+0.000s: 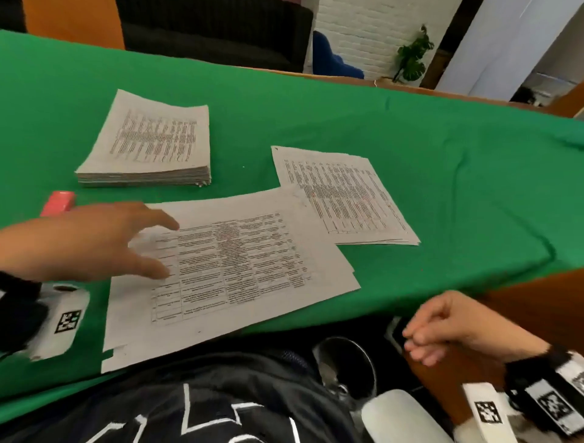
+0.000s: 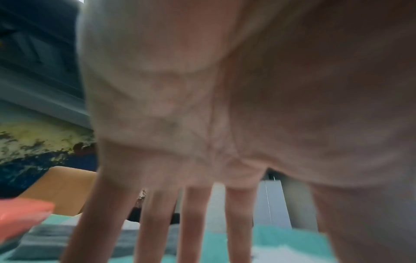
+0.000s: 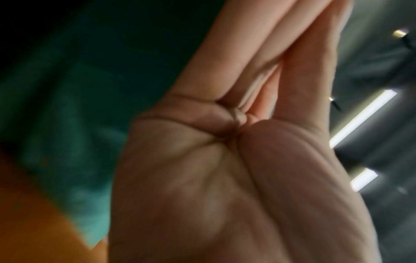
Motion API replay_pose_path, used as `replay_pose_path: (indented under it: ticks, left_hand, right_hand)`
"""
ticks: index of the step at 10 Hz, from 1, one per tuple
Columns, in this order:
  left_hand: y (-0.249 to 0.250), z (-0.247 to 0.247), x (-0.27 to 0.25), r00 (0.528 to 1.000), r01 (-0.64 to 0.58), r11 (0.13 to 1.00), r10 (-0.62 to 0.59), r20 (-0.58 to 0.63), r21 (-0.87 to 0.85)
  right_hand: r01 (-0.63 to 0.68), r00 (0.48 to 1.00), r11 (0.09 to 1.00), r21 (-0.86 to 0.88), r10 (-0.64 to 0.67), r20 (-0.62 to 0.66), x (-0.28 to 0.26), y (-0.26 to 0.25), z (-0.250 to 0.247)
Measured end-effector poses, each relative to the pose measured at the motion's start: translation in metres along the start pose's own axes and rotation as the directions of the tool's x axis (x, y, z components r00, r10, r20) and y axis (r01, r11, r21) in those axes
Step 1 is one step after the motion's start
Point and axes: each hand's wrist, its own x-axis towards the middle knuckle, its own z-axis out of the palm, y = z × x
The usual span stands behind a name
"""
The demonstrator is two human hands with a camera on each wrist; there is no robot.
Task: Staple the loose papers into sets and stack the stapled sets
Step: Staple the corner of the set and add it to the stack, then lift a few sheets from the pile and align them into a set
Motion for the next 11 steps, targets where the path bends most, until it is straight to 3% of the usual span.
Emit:
replay_pose_path:
  ticks: [1, 2, 4, 5, 7, 8, 9, 11]
  left_hand:
    - [0.002, 0.014, 0.006, 0.990, 0.005, 0.998, -0.013, 0.140, 0.063]
    - [-0.002, 0.016, 0.010, 0.990, 0.025, 0.997, -0.035, 0.134, 0.075]
    - [-0.003, 0.014, 0.014, 0.993, 0.034, 0.997, -0.042, 0.113, 0.069]
    - [-0.005, 0.015, 0.020, 0.994, 0.039, 0.997, -0.046, 0.097, 0.071]
    - [-0.007, 0.019, 0.017, 0.998, 0.004, 1.000, -0.005, 0.069, 0.009]
    - [-0.007, 0.019, 0.013, 0.998, -0.006, 1.000, 0.005, 0.062, 0.020]
    - [0.000, 0.015, 0.005, 0.997, -0.029, 0.999, 0.028, 0.068, 0.023]
    - [0.017, 0.006, -0.009, 0.997, -0.054, 0.996, 0.050, 0.061, 0.064]
  right_hand:
    - [-0.134, 0.991, 0.987, -0.093, 0.132, -0.022, 0.024, 0.052, 0.000]
    - [-0.245, 0.969, 0.947, -0.209, 0.231, -0.090, 0.060, 0.103, 0.002]
    - [-0.342, 0.935, 0.858, -0.382, 0.273, -0.224, 0.136, 0.138, 0.020]
    - [-0.345, 0.937, 0.811, -0.473, 0.271, -0.219, 0.162, 0.143, 0.023]
    - [-0.282, 0.956, 0.678, -0.679, 0.259, -0.139, 0.164, 0.142, 0.018]
    - [-0.230, 0.967, 0.659, -0.716, 0.234, -0.095, 0.150, 0.129, 0.005]
    - [-0.124, 0.982, 0.728, -0.674, 0.188, 0.023, 0.106, 0.082, 0.009]
    - [0.235, 0.939, 0.675, -0.699, 0.029, 0.343, 0.007, -0.052, 0.040]
